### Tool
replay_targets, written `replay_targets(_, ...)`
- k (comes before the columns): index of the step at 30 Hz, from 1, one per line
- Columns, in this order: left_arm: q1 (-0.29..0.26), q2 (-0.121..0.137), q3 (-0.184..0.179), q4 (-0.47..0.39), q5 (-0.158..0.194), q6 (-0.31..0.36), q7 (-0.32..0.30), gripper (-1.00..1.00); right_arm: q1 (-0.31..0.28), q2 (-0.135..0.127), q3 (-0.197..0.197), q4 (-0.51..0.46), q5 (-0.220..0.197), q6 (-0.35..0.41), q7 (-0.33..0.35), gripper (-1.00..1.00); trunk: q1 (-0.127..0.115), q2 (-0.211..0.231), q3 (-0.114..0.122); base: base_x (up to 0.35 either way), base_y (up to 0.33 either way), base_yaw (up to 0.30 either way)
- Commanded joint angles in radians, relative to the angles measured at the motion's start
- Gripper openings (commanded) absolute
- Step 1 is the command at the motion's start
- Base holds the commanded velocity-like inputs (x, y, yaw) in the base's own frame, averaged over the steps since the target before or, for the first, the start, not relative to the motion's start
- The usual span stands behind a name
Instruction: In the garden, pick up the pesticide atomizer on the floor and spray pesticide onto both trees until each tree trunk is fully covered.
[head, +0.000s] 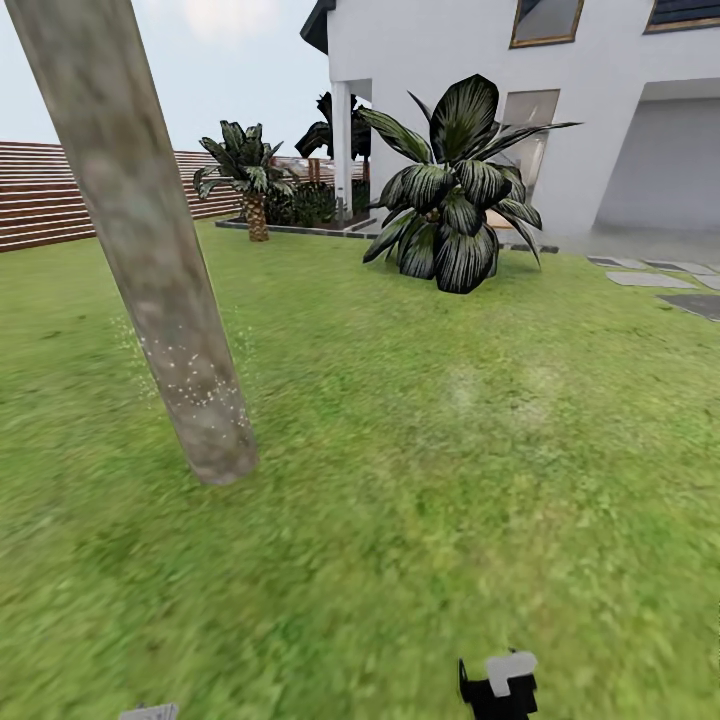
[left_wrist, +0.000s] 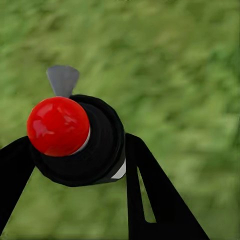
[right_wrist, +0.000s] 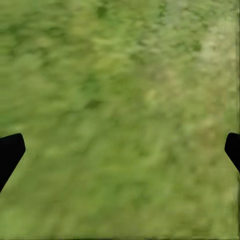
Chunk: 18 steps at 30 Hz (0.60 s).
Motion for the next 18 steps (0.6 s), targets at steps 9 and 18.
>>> replay_targets(9,0.002,-0.001,0.000,-0.003,0.001,-0.002,0.003,-1.00,0.001,-0.001,-0.030,0.004,0.002,-0.001,0.001,1.00,0.000,0.000,0.005,-0.230,-0.143,0.142)
replay_targets(18,0.002,-0.003,0.000,-0.004,0.002,-0.002,0.027,-1.00,0.002,-0.002,-0.030,0.005,0.004,-0.001,-0.001,1.00,0.000,0.000,0.014,-0.174,-0.232,0.219)
